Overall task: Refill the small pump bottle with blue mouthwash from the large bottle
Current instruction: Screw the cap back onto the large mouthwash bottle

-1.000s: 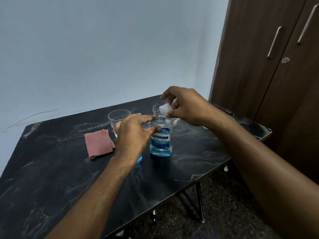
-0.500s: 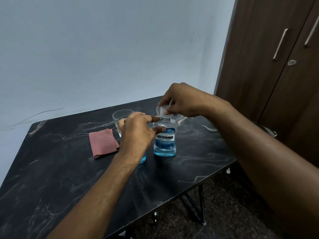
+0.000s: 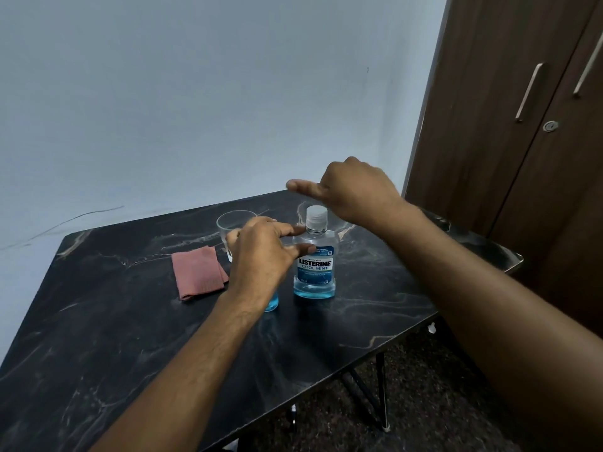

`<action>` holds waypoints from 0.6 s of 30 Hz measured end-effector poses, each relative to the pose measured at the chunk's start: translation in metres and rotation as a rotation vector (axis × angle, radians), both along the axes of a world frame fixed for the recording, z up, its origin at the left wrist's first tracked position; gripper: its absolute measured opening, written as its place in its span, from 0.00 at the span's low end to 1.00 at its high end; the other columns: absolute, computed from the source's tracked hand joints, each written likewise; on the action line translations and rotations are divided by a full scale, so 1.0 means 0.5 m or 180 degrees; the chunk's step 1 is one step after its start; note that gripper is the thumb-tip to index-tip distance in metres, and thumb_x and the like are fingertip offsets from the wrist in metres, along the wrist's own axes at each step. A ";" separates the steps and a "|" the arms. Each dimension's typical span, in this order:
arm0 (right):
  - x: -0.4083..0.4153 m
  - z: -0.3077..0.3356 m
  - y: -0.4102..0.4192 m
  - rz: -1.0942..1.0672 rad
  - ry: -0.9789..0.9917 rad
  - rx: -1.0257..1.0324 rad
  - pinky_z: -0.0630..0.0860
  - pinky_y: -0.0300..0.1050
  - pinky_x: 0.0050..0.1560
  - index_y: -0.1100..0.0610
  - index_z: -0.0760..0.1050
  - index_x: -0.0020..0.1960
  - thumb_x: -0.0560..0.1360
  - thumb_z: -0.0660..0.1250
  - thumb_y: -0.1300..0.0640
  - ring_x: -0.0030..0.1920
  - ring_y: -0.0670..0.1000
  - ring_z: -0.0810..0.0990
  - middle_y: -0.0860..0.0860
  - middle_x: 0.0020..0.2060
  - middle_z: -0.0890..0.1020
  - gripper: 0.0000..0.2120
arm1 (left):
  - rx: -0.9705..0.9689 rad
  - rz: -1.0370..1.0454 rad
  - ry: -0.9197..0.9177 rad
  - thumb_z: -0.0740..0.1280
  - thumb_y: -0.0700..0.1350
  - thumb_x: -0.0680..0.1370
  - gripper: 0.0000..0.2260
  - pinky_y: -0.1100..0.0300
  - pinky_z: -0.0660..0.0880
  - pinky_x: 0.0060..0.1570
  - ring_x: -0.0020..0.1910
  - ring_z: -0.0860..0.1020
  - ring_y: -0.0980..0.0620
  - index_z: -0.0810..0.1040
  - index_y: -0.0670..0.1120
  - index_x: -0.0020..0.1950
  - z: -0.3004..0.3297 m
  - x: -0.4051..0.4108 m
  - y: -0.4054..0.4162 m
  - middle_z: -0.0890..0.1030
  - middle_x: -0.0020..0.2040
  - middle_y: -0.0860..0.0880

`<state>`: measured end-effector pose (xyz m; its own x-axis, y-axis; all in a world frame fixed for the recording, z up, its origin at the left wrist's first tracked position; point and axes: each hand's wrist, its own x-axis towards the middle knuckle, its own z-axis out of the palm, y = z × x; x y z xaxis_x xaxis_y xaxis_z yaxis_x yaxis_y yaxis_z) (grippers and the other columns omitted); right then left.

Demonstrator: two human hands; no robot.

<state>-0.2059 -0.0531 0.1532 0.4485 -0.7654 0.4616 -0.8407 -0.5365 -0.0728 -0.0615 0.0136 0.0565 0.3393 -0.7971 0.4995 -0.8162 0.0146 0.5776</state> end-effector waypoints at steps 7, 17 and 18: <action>-0.037 0.010 0.000 0.1093 -0.0350 0.1507 0.79 0.33 0.39 0.51 0.80 0.65 0.73 0.76 0.56 0.38 0.37 0.81 0.43 0.48 0.85 0.21 | -0.0004 -0.0065 -0.0002 0.76 0.64 0.65 0.21 0.55 0.61 0.61 0.64 0.76 0.55 0.85 0.60 0.56 0.003 0.001 -0.005 0.85 0.56 0.58; -0.017 -0.024 -0.006 0.0799 -0.0375 0.0950 0.69 0.37 0.39 0.55 0.80 0.60 0.68 0.80 0.46 0.45 0.45 0.77 0.41 0.45 0.78 0.25 | 0.0084 -0.0148 0.0126 0.76 0.64 0.63 0.23 0.46 0.70 0.66 0.62 0.79 0.55 0.86 0.57 0.55 0.015 -0.003 0.005 0.86 0.54 0.57; -0.022 -0.027 -0.006 0.0777 -0.0390 0.0993 0.70 0.39 0.42 0.54 0.76 0.66 0.67 0.80 0.45 0.49 0.46 0.76 0.42 0.49 0.76 0.32 | 0.0085 -0.0193 0.0190 0.78 0.63 0.63 0.23 0.46 0.72 0.66 0.61 0.79 0.55 0.86 0.57 0.55 0.016 -0.003 0.005 0.86 0.54 0.57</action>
